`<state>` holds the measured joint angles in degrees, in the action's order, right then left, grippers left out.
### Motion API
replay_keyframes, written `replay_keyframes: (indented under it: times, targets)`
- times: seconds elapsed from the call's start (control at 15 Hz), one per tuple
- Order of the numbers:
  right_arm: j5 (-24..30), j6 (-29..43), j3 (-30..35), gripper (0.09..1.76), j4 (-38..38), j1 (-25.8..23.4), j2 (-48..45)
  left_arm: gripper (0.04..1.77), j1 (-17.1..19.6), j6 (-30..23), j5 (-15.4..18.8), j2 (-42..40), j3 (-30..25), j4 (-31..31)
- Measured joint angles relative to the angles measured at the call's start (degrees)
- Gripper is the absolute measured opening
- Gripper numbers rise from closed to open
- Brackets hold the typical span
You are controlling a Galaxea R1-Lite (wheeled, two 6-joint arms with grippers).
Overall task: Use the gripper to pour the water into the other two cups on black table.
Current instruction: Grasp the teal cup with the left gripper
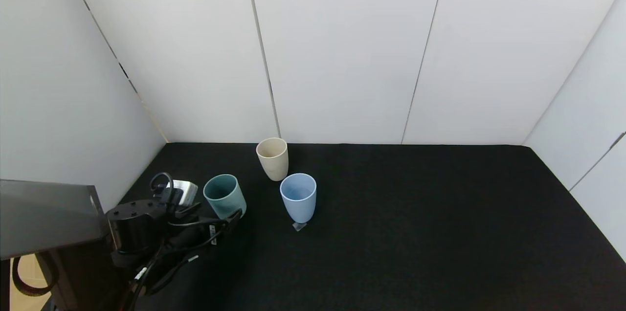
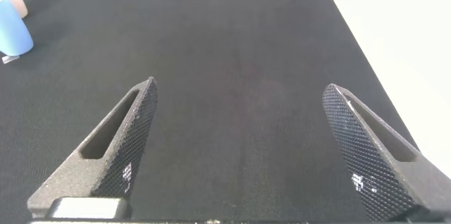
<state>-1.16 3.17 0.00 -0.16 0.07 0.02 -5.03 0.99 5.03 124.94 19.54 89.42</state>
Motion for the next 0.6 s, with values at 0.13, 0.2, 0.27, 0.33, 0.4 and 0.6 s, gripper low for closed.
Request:
replay_keyframes:
  times: [0.13, 0.2, 0.27, 0.33, 0.4, 0.6]
  targets:
    - [0.0, 0.0, 0.0, 1.71, 0.0, 0.0, 0.0, 1.72, 0.0, 0.0, 0.1, 0.6, 1.9, 0.0]
    - [-0.1, 0.0, 0.0, 1.71, 0.0, 0.0, 0.0, 1.72, 0.0, 0.0, 0.1, 0.8, 2.8, -0.3]
    - [0.0, 0.0, 0.0, 1.71, 0.0, 0.0, 0.0, 1.72, 0.0, 0.0, 0.1, 0.8, 3.8, -1.3]
    - [0.0, 0.0, 0.0, 1.71, 0.0, 0.0, 0.0, 1.72, 0.0, 0.0, 0.1, 0.8, 4.7, -2.6]
    - [0.0, 0.0, 0.0, 1.71, 0.0, 0.0, 0.0, 1.72, 0.0, 0.0, 0.1, 0.7, 5.6, -3.7]
    - [0.0, 0.0, 0.0, 1.71, 0.0, 0.0, 0.0, 1.72, 0.0, 0.0, 0.1, 0.6, 8.1, -5.8]
